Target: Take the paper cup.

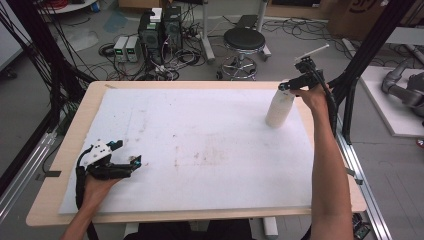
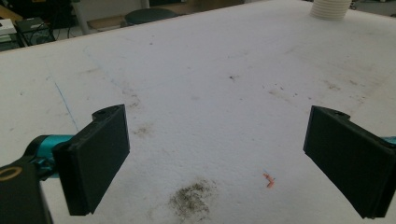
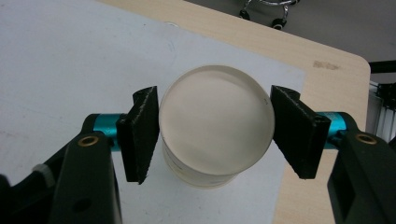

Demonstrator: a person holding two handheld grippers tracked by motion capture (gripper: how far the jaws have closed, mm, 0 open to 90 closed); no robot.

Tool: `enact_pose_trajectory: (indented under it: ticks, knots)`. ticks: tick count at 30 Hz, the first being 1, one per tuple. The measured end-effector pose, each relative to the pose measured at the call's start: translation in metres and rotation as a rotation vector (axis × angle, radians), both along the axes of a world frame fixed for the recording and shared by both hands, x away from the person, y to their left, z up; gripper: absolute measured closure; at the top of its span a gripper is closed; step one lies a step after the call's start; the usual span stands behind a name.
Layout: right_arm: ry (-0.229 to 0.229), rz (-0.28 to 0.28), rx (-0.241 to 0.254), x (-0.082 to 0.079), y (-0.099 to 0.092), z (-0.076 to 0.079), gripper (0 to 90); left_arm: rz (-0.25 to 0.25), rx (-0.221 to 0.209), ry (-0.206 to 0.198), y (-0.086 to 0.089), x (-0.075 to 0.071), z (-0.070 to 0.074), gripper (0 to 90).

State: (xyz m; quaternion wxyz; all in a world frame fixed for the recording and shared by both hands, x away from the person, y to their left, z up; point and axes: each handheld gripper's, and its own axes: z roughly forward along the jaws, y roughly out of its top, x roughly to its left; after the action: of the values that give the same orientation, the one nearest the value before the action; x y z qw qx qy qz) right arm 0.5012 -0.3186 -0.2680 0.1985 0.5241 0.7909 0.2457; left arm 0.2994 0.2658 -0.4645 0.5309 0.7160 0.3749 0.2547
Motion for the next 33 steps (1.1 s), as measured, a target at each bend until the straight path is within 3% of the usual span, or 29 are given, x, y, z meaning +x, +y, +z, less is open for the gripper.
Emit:
enact_pose_trajectory:
  ticks: [9,22,33]
  knots:
    - [-0.032,0.004,0.017,-0.004,-0.004,0.013,36.7,0.001,0.003,0.001,0.000,0.000,0.000,7.0]
    - [-0.094,0.024,0.001,-0.013,0.003,0.067,36.9,-0.001,0.002,0.000,0.000,0.000,0.000,7.0]
    - [-0.124,0.042,-0.010,-0.020,0.005,0.075,36.9,-0.002,0.006,0.000,0.000,0.000,0.000,7.0]
